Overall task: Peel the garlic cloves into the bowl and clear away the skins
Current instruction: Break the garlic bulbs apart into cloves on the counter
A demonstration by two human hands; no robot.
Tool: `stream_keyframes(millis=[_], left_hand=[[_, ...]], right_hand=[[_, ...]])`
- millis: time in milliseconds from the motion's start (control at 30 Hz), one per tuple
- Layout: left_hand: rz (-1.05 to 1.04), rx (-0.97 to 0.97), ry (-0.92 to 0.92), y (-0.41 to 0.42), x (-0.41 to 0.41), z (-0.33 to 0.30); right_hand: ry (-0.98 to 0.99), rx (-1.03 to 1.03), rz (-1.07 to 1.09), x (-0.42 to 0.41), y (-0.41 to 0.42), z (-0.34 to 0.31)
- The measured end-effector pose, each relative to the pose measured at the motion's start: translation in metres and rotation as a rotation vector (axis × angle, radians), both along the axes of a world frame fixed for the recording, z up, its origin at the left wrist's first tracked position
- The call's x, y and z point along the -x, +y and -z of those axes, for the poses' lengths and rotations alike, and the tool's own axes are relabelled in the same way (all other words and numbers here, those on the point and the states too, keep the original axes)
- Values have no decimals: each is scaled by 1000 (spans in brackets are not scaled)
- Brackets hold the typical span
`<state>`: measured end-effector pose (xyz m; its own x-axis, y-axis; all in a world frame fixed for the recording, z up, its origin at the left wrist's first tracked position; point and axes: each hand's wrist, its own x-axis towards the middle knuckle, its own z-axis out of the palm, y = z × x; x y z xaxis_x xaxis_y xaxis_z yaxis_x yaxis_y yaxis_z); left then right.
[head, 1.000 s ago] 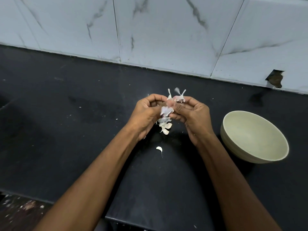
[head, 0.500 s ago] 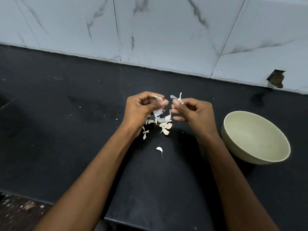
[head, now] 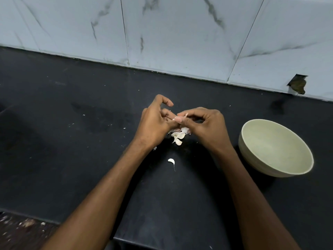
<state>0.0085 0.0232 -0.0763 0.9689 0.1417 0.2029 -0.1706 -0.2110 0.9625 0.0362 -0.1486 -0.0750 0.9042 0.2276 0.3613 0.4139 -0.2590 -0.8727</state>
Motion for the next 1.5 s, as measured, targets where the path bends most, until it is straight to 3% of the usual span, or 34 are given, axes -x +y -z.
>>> stream_keyframes(millis=[167,433,633,900,1167,1500], left_hand=[[67,84,25,0,-1,3],[127,218,54,0,3,0],[150,252,2,8,-4,0],[229,377,56,5,-2,-2],[157,366,40,3,-4,-1],[206,580,179,7,-4,-2]], right_hand=[[104,-78,-14,-3,-4,1],[83,-112,-12,-2,1,5],[324,-384,-61,-5,-4,4],[354,-495,-53,-2,-3,-3],[378,-518,-131,7,4,-7],[289,-454,-149,8,6,-2]])
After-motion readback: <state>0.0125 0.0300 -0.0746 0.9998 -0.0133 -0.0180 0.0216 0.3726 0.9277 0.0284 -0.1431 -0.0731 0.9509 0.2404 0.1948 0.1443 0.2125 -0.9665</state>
